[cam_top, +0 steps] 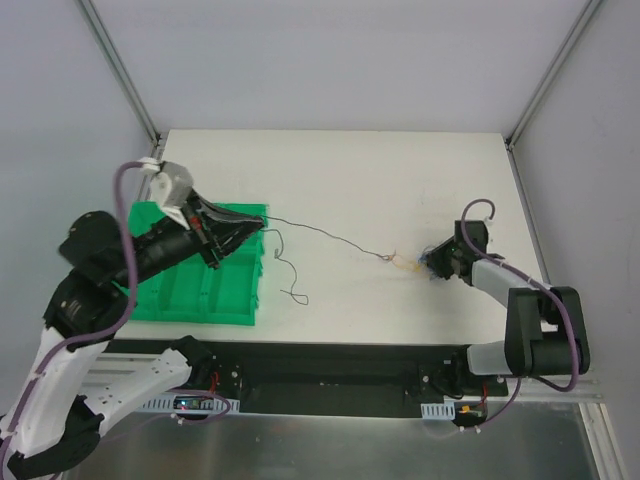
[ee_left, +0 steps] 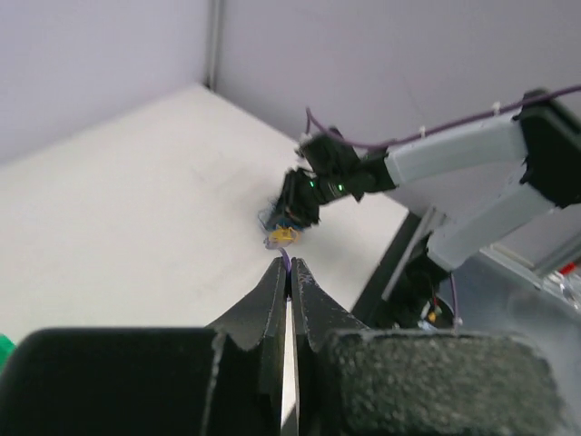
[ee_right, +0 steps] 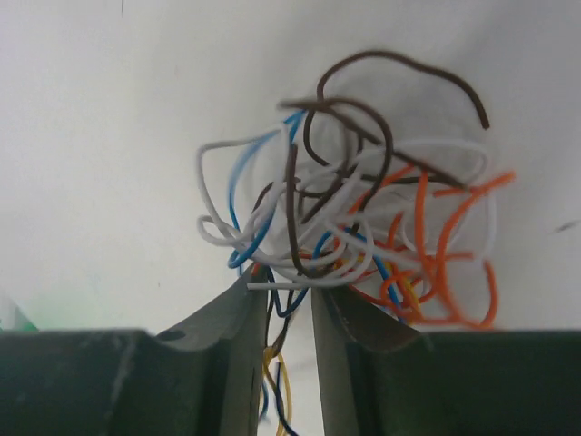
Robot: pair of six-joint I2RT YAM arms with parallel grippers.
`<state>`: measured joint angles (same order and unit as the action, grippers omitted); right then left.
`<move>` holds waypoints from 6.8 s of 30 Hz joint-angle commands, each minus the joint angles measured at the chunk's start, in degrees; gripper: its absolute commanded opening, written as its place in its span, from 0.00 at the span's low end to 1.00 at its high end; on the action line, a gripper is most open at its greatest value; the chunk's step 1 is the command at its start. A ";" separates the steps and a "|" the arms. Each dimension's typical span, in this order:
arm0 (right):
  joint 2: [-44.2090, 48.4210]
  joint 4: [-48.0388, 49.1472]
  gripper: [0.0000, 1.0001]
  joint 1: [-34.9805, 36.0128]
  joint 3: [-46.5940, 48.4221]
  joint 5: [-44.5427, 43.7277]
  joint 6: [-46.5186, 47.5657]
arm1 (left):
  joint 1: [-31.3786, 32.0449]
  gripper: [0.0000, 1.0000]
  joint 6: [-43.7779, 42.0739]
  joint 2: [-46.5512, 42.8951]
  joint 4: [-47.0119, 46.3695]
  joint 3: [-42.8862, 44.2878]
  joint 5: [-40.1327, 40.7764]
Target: Untangle the cables
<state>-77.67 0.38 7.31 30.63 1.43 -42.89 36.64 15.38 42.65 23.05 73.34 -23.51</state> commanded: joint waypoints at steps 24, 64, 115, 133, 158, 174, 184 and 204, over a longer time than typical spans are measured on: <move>-5.91 -12.33 0.00 -21.81 12.08 -7.41 19.86 | -0.34 0.00 -7.11 7.53 7.72 27.11 16.29; -13.65 -19.98 0.00 -25.77 20.08 -15.50 22.24 | -0.26 0.00 -11.69 18.60 6.40 57.09 21.49; 3.94 -8.19 0.73 17.47 14.18 4.18 33.07 | -2.10 0.00 4.22 21.25 -8.63 16.93 -5.50; -5.37 2.15 0.61 25.99 17.44 10.07 2.83 | -2.28 0.00 5.80 18.87 -9.07 11.47 -7.34; -10.14 1.40 0.00 18.73 13.67 8.68 3.15 | -2.37 0.00 3.70 14.04 -6.09 10.24 -6.20; 0.05 -16.29 0.00 -6.87 13.23 -9.60 27.86 | -2.54 0.00 0.09 16.32 -2.22 15.43 -1.98; 7.08 -9.44 0.38 -4.15 6.90 3.84 30.50 | -2.54 0.00 3.52 22.20 -5.55 10.95 -6.46; 19.49 -8.29 0.61 -0.28 0.92 4.72 30.24 | -2.54 0.00 6.42 34.50 -9.07 -8.66 -0.22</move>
<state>-59.22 -8.40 6.59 30.04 5.61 -13.21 34.76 21.28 74.06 16.60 64.45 -25.23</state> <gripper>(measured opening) 0.595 0.006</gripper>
